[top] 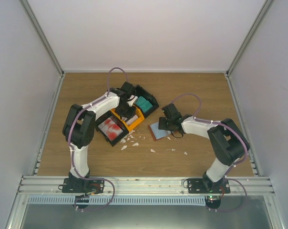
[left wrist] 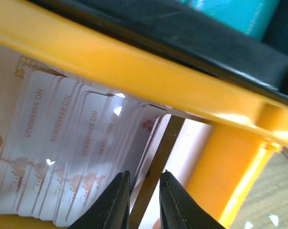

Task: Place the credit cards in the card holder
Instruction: Adjust the credit card in the storage box.

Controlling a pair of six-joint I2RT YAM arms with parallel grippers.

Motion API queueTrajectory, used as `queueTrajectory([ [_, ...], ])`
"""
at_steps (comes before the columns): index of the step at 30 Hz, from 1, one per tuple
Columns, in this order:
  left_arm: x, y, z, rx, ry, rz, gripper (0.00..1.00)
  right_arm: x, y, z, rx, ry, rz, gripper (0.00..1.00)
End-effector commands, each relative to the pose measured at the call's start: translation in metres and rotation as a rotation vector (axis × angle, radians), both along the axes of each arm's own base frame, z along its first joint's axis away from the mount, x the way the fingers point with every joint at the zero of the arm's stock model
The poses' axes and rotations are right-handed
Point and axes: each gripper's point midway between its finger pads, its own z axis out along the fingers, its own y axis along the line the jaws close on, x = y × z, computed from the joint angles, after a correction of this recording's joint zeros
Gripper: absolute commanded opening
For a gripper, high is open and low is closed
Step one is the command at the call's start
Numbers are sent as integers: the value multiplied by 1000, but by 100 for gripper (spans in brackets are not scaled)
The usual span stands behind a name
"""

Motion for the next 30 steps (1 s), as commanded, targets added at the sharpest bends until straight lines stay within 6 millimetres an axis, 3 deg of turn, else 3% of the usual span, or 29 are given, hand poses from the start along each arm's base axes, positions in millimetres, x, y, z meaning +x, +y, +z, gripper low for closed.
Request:
queueTrajectory([
  [1, -13, -23, 37, -134, -8, -44, 21, -40, -10, -35, -39, 168, 19, 60],
  [21, -54, -43, 39, -227, 46, -73, 25, -37, -7, -30, -8, 137, 6, 60],
  [30, -39, -34, 39, -139, -29, -53, 48, -40, -6, -29, -3, 131, 12, 60],
])
